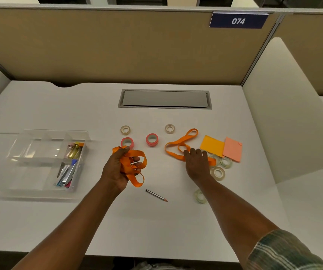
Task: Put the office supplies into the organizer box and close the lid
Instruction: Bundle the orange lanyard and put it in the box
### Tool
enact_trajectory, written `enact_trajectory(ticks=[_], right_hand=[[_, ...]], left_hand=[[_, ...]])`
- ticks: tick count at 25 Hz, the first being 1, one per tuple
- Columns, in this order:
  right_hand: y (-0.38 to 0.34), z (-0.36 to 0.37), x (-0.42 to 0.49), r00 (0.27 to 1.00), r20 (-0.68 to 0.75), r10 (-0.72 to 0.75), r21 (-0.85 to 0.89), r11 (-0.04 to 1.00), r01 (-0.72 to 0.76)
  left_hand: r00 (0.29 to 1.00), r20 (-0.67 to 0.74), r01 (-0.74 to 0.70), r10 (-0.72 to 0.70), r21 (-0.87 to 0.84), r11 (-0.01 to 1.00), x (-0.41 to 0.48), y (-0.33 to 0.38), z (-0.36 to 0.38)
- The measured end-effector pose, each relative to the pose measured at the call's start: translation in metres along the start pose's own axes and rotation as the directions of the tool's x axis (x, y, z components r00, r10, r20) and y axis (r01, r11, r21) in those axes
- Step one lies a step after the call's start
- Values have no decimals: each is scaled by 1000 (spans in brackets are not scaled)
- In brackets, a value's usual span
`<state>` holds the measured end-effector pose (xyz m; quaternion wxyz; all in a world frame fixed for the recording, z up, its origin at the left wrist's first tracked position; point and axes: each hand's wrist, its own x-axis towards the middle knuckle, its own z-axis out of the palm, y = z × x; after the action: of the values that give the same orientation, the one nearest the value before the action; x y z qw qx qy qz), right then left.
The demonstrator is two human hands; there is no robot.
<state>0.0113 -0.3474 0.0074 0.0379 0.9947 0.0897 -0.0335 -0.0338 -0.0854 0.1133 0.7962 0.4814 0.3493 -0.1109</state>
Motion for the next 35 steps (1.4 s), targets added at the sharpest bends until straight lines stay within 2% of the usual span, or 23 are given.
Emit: enact_trajectory(ticks=[5,7,9,11,12,14,18,20,22,25,28,31,35], right_hand=[[-2,-3,4,1000,-21,-12,7,1000,12],[-8,-12,9,996,-28,83,71,994,-81],[-14,-24,19,965,6,261,233,938,-255],[-12,-45,33,901,132,412,520,745,-417],[-9,-57,39,890,179,419,623,652,-433],[-1,-85,46,909,163,384,716,587,-377],[6,-136,47,923,9,385,886,425,-187],[4,-160,47,936,24,352,965,236,-114],[-4,-182,46,968,39,248,999,26,-47],[-28,-207,45,990,-1,138,977,-210,31],[-62,-222,46,997,14,77,902,-432,21],[-105,-231,48,998,45,37,845,-535,-19],[-174,-226,53,984,172,39,871,-472,-133]], left_hand=[[1000,-5,1,-1,16,1000,0,1,-8],[1000,-5,11,-11,21,1000,0,2,-10],[1000,3,19,-19,26,999,-1,3,-11],[1000,7,22,-22,30,999,-2,3,-9],[1000,9,25,-25,29,999,-2,4,-7],[999,18,36,-36,27,999,-3,5,-3],[998,54,43,-44,11,999,-4,8,5],[998,44,36,-36,2,999,-3,9,8],[999,31,32,-31,-4,999,-1,12,9],[999,36,25,-24,-11,1000,2,20,3],[999,48,15,-14,-41,999,6,29,-14],[999,41,26,-24,-48,998,10,41,-36],[997,70,44,-40,-65,997,17,63,-76]])
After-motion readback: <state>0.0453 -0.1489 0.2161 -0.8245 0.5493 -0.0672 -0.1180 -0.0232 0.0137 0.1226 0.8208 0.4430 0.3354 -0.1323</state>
